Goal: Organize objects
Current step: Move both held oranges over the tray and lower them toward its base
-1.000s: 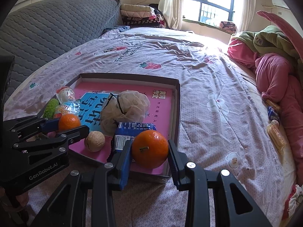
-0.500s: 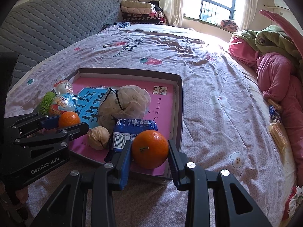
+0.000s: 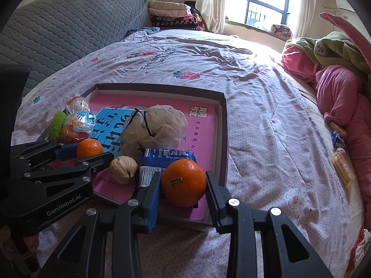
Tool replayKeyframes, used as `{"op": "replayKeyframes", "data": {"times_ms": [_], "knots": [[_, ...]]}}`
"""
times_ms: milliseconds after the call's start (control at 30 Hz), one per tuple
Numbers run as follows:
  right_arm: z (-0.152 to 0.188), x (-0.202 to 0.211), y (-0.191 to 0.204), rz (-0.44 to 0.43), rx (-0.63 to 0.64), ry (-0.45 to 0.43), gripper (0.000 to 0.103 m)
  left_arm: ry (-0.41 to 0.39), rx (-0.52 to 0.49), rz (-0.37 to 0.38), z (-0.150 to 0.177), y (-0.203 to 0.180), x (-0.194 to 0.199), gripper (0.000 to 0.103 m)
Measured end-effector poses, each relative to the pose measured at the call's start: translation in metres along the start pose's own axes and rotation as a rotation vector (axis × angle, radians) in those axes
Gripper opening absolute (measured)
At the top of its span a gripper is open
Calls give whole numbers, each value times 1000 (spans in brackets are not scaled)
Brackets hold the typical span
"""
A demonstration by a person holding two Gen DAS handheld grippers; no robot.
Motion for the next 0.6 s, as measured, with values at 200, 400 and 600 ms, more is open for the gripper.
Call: {"op": "replayKeyframes", "data": {"times_ms": [200, 400, 600], "knots": [[-2, -2, -1, -9, -14, -10, 37, -5, 5, -8, -1, 2, -1, 39], [-1, -2, 2, -21, -13, -10, 37, -6, 4, -11, 0, 3, -1, 39], [4, 1, 2, -31, -19, -3, 37, -6, 5, -11, 0, 3, -1, 39]]}}
Point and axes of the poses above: each gripper's, at about its wrist camera, not at the fingertips, and x roughly against the way its jaws point, y to its left, z to its underside, the point moved 9 cm from there along -x, roughly the way its jaws point
